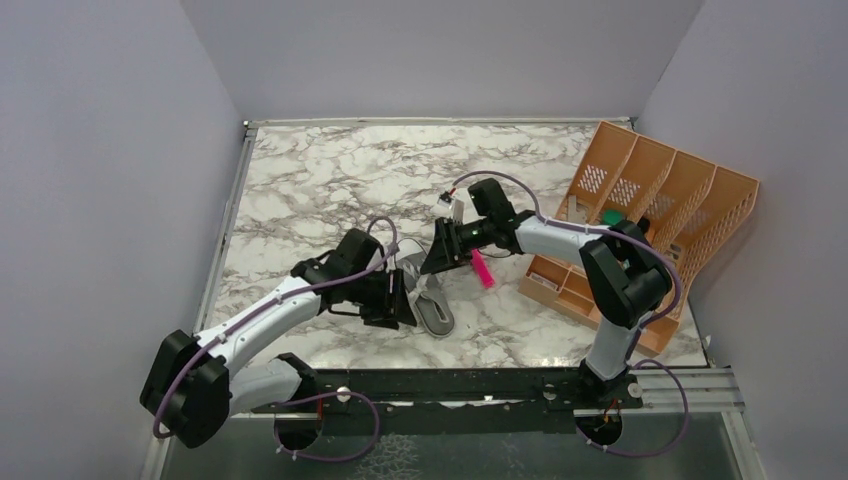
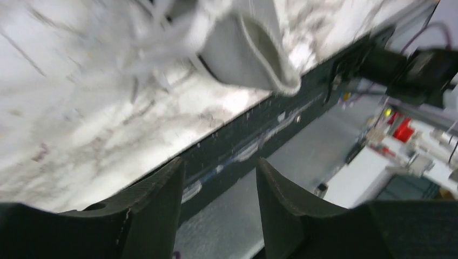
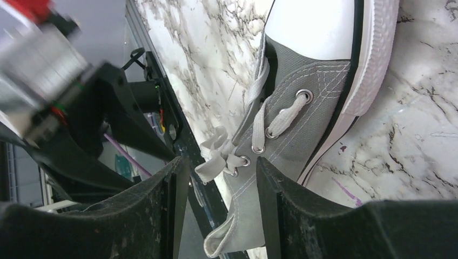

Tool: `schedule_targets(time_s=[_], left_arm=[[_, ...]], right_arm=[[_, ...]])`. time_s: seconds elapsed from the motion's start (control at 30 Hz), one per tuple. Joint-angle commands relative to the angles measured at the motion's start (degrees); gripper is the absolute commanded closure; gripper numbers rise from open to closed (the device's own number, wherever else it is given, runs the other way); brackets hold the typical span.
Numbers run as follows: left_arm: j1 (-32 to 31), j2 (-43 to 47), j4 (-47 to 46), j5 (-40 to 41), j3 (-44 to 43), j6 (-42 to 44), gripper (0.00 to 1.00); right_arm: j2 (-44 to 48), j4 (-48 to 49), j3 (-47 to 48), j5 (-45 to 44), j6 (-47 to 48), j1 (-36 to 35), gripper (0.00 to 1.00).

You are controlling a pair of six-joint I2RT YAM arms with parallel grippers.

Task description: Tie the shoes

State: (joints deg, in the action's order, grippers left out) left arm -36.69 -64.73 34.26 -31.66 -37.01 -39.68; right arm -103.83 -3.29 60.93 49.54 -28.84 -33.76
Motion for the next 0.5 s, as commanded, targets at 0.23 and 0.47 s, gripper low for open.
schedule_targets(time_s=[0.23,0.47], left_arm=[[14.3,4.7,-29.0,-4.1,12.0,-10.3,0.44],[14.8,-2.8,-35.9,-6.7,14.7,-8.0,0.44]], right_arm=[[-2.5,-1.6,2.6,4.4,2.7,-1.7,0.49],[-2.4,0.1,1.4,4.3,1.7,-1.7,0.58]])
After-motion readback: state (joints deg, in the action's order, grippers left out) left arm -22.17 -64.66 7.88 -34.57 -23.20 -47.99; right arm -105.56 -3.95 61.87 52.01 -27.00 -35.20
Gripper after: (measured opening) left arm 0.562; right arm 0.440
